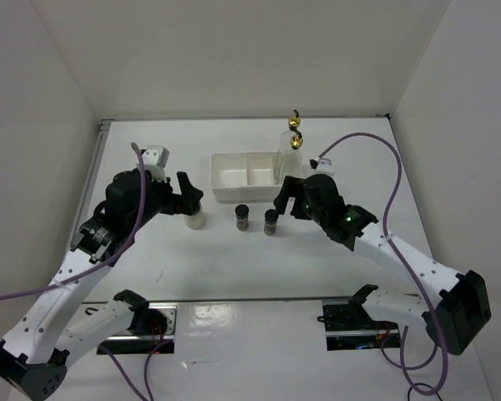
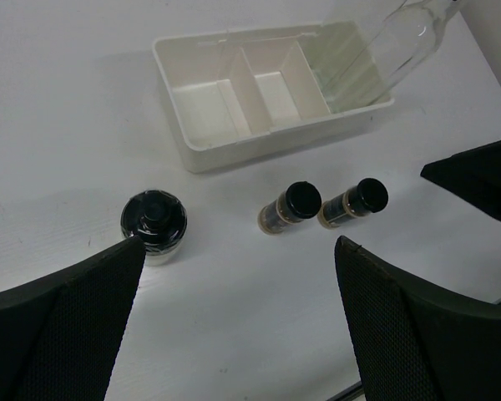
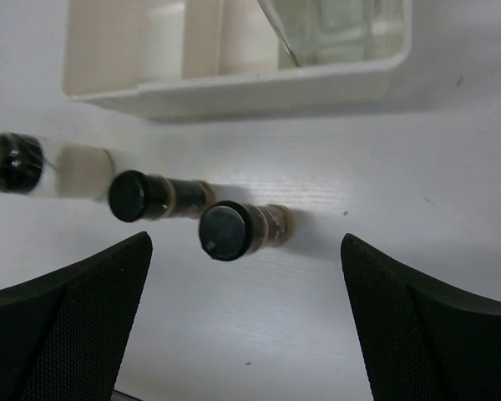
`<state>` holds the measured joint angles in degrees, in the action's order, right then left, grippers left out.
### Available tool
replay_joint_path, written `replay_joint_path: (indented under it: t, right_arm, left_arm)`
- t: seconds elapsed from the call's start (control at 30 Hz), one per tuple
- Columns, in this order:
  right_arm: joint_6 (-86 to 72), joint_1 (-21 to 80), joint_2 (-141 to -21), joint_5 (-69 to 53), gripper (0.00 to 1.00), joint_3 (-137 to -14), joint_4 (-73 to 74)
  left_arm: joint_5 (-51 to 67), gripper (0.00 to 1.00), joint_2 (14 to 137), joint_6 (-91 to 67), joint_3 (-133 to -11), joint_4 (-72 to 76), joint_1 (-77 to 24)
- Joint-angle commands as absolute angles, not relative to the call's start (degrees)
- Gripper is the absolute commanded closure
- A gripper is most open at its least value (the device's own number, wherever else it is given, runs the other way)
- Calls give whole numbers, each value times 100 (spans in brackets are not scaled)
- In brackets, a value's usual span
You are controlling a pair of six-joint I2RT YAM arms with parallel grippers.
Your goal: Organize the condiment bottles
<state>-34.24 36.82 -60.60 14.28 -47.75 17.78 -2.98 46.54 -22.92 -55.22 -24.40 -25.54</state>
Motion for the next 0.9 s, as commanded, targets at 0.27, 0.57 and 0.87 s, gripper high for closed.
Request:
replay_joint_path:
  t: [0.27, 0.57, 0.87]
  right_arm:
    - [-3850, 4174, -7355, 1669, 4, -5123, 1881]
    - [-3955, 4298, -8077, 1933, 6, -5334, 1749]
    - [-3902, 4351, -8657, 2171, 36, -5651, 1854]
  left_arm:
    - [17, 0, 5448, -2242, -6082, -2162, -2522]
    - [18, 0, 5713, -2136, -6196, -2162, -2470]
    - [-35, 0, 5766, -2083, -6196, -2162, -2470]
